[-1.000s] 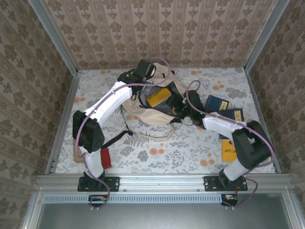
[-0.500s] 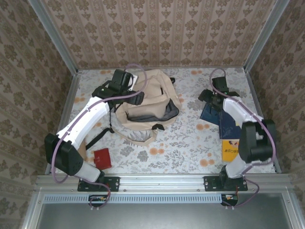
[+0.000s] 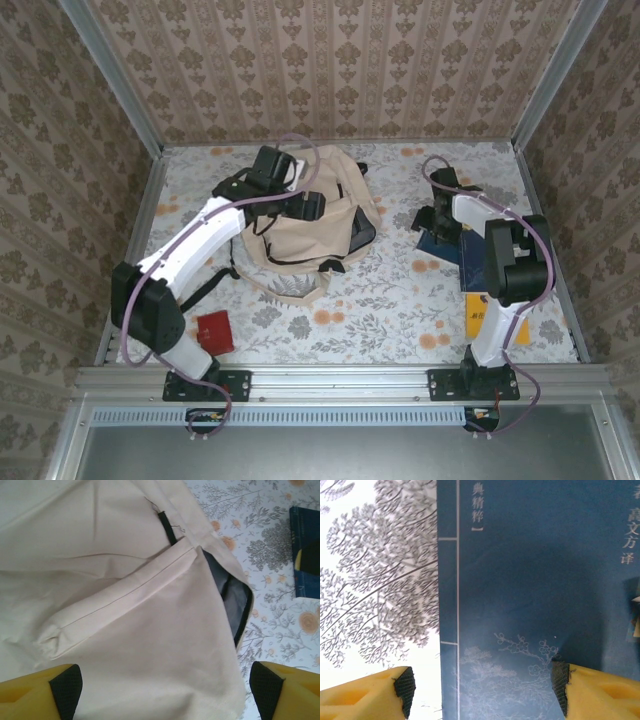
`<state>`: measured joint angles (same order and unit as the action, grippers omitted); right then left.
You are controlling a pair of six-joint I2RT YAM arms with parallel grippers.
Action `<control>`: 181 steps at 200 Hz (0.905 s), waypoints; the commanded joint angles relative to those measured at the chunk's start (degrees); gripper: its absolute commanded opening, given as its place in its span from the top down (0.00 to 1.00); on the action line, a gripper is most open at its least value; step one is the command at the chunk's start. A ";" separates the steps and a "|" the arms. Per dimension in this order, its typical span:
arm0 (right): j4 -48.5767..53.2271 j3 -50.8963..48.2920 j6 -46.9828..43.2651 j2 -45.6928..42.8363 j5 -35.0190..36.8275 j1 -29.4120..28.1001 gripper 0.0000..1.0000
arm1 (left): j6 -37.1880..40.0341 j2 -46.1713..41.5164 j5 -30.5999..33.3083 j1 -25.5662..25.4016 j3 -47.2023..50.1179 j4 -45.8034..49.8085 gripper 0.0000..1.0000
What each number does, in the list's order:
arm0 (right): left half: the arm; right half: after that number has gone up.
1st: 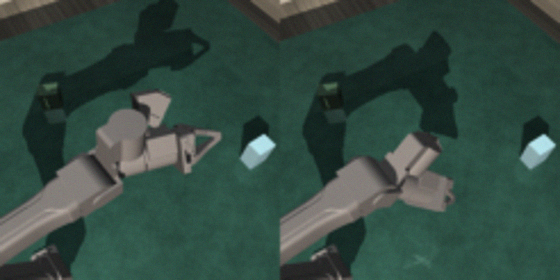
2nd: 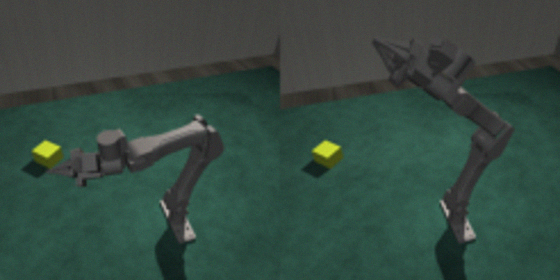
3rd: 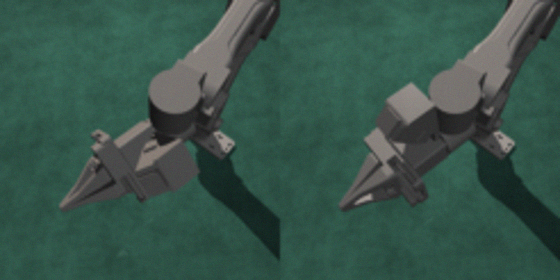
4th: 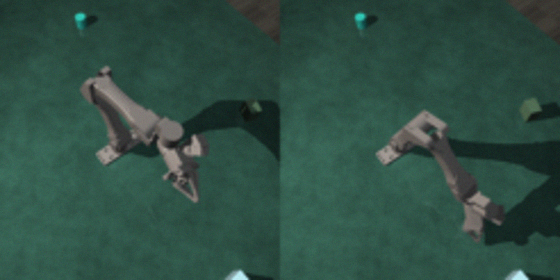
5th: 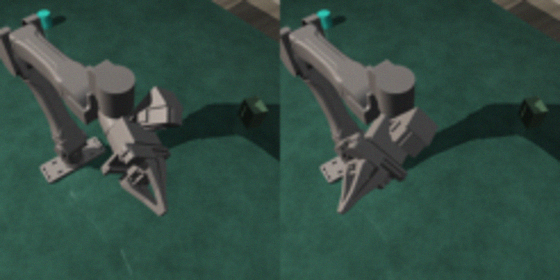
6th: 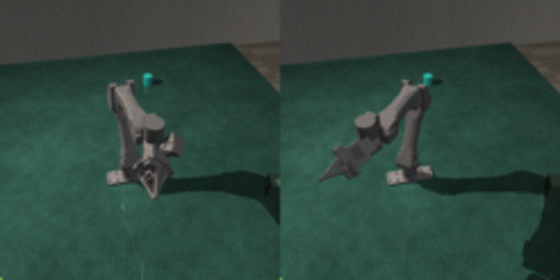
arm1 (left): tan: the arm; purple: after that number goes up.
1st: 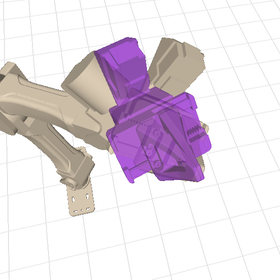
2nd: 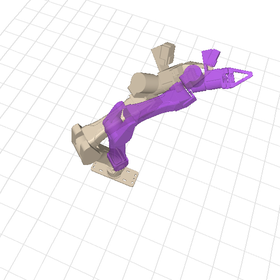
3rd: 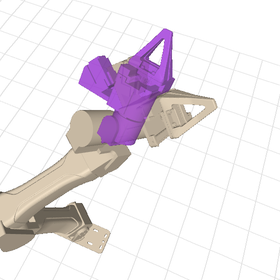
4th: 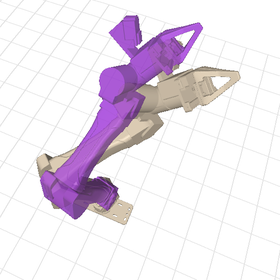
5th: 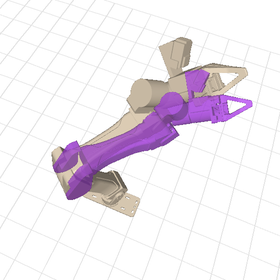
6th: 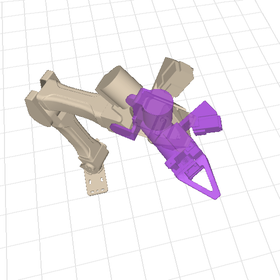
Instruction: Pack books, pencil case, and school supplies into a backpack
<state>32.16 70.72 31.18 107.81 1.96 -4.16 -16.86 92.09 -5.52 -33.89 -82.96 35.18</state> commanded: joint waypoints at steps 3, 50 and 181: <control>4.83 -2.70 -0.60 0.69 -2.55 -4.89 0.24 | -2.63 3.28 -2.26 -1.47 -4.15 -1.91 0.15; 6.01 -5.46 -1.67 -4.87 -13.98 -10.10 0.28 | -4.14 12.57 -5.58 -4.76 -11.35 -2.38 0.24; 5.10 -11.70 1.78 -10.75 -5.30 1.25 0.40 | -8.15 44.44 -9.01 -16.72 -38.46 5.87 0.78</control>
<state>36.45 59.55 32.29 95.29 -3.60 -3.33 -23.66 133.32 -12.67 -49.63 -117.99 38.15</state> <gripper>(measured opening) 0.614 0.279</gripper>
